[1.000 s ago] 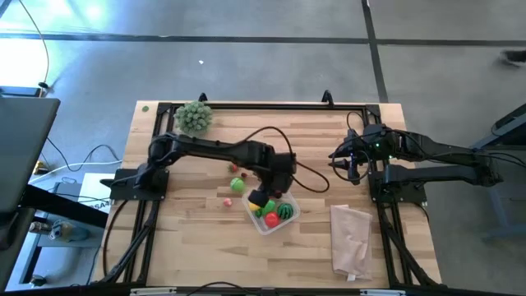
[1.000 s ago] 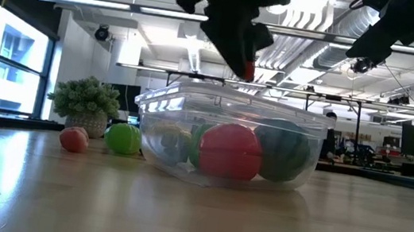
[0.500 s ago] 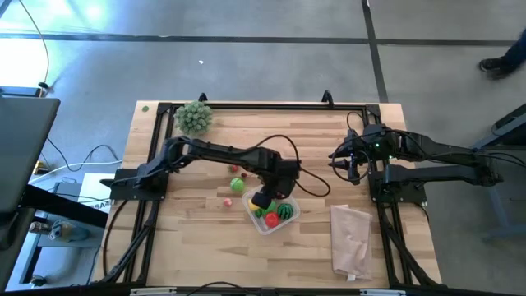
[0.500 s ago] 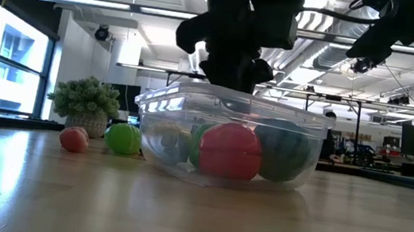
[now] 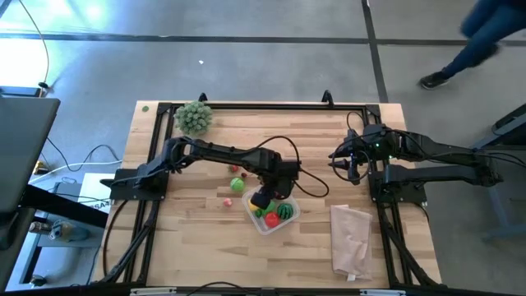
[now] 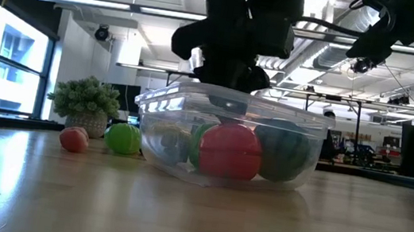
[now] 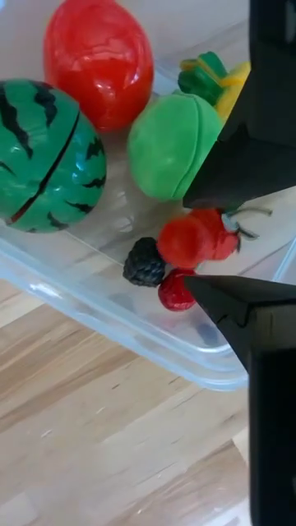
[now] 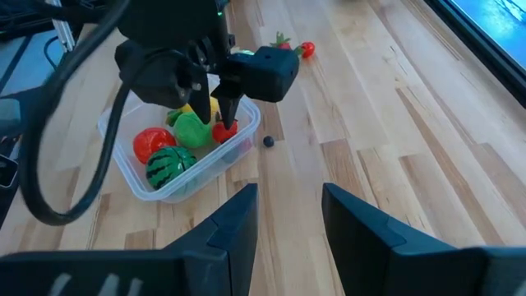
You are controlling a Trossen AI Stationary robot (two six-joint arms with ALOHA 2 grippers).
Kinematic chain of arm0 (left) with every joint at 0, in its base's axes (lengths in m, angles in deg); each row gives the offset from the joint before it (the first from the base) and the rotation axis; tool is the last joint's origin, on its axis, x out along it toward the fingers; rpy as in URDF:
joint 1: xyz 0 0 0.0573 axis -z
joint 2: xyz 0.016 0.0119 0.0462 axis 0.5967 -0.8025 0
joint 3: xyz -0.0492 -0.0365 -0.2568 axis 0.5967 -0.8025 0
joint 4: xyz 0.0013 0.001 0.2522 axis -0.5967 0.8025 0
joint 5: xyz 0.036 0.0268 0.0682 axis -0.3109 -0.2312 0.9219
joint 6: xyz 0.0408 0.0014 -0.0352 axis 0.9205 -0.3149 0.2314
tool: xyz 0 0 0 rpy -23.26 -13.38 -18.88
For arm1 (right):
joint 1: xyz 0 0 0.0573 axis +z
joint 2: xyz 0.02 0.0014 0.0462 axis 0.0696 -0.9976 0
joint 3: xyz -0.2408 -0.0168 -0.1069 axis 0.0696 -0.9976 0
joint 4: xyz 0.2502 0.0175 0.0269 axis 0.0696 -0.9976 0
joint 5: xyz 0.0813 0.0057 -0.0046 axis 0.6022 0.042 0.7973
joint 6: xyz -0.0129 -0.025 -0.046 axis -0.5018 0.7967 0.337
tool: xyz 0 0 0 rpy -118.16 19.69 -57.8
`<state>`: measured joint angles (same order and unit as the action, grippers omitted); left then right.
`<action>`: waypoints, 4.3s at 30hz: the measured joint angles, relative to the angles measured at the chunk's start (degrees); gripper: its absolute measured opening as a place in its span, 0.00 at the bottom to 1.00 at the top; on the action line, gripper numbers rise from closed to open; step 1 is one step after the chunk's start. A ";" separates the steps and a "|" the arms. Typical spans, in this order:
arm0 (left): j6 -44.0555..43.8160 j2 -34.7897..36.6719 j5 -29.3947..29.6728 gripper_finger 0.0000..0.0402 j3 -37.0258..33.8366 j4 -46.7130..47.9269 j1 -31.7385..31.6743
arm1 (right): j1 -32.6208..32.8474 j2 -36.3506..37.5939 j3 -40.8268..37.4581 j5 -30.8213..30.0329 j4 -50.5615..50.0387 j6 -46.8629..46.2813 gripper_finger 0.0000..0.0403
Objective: Pick and placing Produce into tupperware
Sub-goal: Put the red cherry into the transparent bin
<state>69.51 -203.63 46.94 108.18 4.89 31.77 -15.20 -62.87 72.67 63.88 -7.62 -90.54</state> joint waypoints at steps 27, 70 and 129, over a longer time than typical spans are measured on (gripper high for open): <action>-10.20 1.17 10.56 0.33 7.22 21.10 -0.86 | 0.01 0.02 0.00 0.02 0.02 0.00 0.32; 27.79 21.03 11.20 0.29 -37.35 -10.43 -25.48 | 0.01 0.00 0.00 0.02 -0.01 0.00 0.32; 30.57 20.96 4.85 0.29 -39.32 -13.16 -21.38 | 0.01 0.01 0.00 0.02 0.02 0.00 0.32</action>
<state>100.08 -182.67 51.79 68.86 -8.27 10.39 -15.19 -62.86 72.67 63.90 -7.61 -90.54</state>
